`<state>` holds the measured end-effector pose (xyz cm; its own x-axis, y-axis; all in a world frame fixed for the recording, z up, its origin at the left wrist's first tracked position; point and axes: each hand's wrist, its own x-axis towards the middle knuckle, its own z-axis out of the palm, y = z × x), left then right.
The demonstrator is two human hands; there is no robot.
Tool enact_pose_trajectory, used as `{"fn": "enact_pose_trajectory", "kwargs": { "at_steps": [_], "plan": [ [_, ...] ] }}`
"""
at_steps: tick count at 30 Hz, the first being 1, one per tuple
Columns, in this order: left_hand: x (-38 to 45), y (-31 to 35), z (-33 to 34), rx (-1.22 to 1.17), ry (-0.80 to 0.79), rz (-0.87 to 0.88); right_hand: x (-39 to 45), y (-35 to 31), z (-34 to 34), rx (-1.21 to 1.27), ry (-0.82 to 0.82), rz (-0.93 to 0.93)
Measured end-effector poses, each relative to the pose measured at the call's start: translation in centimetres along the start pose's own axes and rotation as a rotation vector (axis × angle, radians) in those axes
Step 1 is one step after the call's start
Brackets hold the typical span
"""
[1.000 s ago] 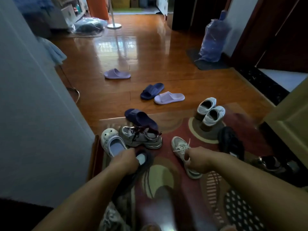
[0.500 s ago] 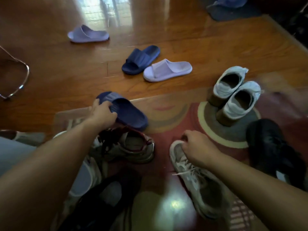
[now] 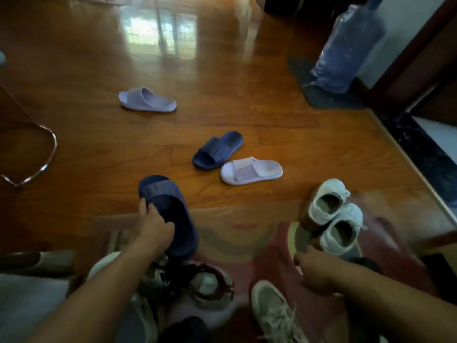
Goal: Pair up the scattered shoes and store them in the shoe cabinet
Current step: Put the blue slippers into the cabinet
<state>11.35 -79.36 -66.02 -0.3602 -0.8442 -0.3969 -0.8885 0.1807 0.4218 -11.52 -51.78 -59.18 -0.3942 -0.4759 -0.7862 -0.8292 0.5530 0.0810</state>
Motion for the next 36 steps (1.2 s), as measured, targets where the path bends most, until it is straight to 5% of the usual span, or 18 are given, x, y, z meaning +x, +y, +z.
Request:
{"fn": "enact_pose_trajectory", "kwargs": {
  "at_steps": [10,16,19,23,26,30,33,36],
  "plan": [
    [10.7,-5.0,3.8,0.216,-0.239,-0.003,26.1,-14.1,-14.7,0.264,0.464,-0.118],
    [11.0,-6.1,4.9,0.355,-0.334,0.038,34.2,-12.7,-18.6,0.269,0.631,-0.084],
    [11.5,-5.4,5.2,0.519,-0.342,0.049,37.3,-11.2,-21.5,0.177,0.568,0.008],
    [12.2,-4.5,5.6,0.651,-0.325,0.068,38.7,-11.5,-23.1,0.181,0.474,0.023],
    [12.2,-4.5,5.7,0.677,-0.315,0.073,37.2,-13.4,-23.2,0.208,0.590,-0.163],
    [12.2,-4.8,5.7,0.629,-0.258,0.090,31.5,-17.2,-23.2,0.758,0.816,-0.428],
    [11.9,-5.2,6.2,0.557,-0.233,0.068,26.4,-17.6,-19.5,1.004,0.923,-0.369],
    [11.8,-5.3,6.4,0.508,-0.198,0.050,23.2,-15.7,-11.9,1.062,0.782,-0.210]
  ]
}}
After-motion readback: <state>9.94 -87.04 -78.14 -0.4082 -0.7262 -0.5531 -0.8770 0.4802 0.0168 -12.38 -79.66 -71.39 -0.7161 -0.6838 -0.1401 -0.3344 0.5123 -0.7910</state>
